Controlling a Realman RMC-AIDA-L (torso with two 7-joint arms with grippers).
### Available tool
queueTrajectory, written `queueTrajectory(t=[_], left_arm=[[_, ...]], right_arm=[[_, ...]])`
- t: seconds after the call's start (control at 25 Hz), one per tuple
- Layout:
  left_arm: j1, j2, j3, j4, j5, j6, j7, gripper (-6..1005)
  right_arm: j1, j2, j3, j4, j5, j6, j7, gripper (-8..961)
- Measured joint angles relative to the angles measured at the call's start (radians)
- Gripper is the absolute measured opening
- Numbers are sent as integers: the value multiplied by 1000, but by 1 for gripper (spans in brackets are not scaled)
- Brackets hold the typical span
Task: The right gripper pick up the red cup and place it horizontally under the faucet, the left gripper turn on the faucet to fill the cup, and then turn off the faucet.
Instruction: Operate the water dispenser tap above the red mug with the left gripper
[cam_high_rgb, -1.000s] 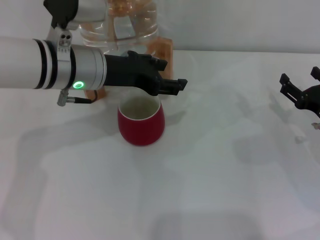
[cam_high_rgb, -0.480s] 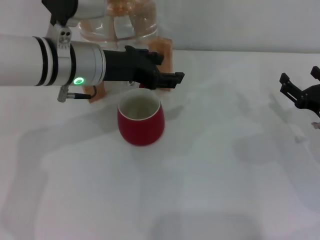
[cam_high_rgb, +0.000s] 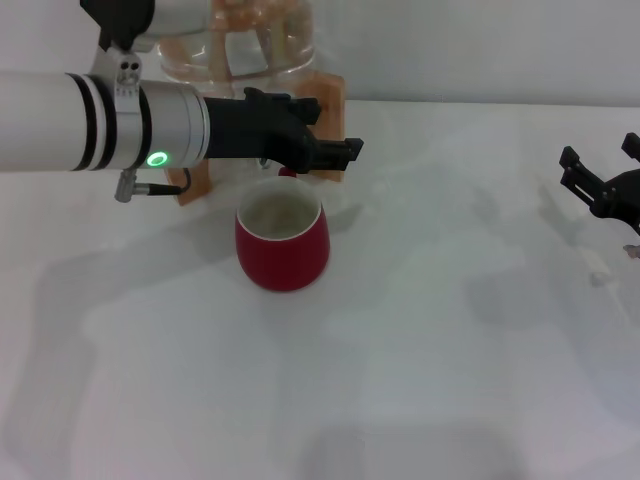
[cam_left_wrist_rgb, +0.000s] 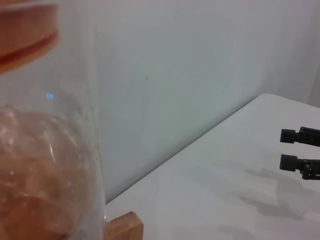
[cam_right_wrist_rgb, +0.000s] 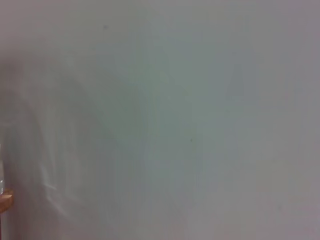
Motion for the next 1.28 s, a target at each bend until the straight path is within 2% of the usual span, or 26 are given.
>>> queueTrajectory(t=[1.0,1.28], left_arm=[[-6,-1,0,-18,-25,28,39,756],[-3,-1,12,-9,-126,22,112,757]], right_arm=[[-1,0,0,0,5,2,0,873],[-8,0,4,0,6,2,0,872]])
